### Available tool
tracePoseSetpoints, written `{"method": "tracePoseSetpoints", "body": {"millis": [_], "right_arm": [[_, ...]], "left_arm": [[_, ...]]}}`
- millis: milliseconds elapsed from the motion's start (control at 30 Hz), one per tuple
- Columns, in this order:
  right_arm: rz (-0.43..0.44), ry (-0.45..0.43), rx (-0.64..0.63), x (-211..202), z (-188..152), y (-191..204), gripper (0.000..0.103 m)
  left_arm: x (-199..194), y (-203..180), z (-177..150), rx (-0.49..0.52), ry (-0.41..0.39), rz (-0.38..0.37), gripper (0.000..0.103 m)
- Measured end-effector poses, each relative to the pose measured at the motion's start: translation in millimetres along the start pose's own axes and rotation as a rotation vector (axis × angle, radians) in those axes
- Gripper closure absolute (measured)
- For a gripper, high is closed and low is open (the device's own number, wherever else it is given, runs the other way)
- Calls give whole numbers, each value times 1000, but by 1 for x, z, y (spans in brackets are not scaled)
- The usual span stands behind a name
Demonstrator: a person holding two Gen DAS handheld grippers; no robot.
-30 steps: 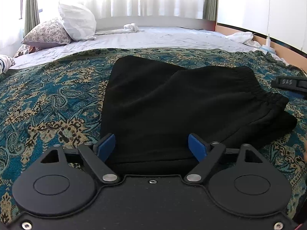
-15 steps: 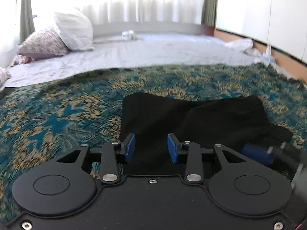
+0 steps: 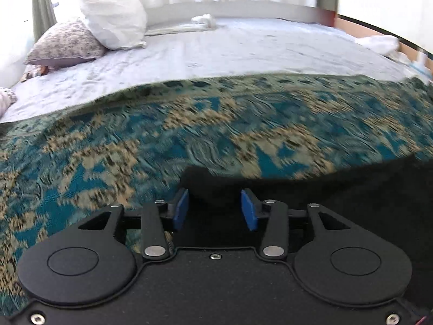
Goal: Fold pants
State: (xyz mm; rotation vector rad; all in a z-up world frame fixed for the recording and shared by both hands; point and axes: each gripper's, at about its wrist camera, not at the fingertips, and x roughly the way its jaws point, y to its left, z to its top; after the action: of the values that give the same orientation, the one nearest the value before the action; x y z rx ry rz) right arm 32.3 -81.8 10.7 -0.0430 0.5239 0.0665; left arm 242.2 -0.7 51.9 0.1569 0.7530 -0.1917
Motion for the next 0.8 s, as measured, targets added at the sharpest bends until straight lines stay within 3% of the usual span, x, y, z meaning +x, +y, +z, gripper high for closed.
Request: {"method": "tracePoseSetpoints", "body": {"millis": [200, 400, 500, 633, 800], "right_arm": [[12, -18, 17, -2, -2, -1, 38], [18, -26, 26, -3, -3, -1, 37], [13, -31, 21, -4, -4, 0, 36], [12, -35, 30, -3, -4, 0, 32], [38, -53, 80, -11, -5, -9, 23]], "left_arm": [[28, 18, -3, -131, -7, -17, 53], [33, 9, -6, -105, -50, 49, 50], [20, 6, -5, -110, -58, 71, 52], [-14, 7, -13, -126, -100, 37, 53], [-67, 4, -43, -101, -149, 25, 53]]}}
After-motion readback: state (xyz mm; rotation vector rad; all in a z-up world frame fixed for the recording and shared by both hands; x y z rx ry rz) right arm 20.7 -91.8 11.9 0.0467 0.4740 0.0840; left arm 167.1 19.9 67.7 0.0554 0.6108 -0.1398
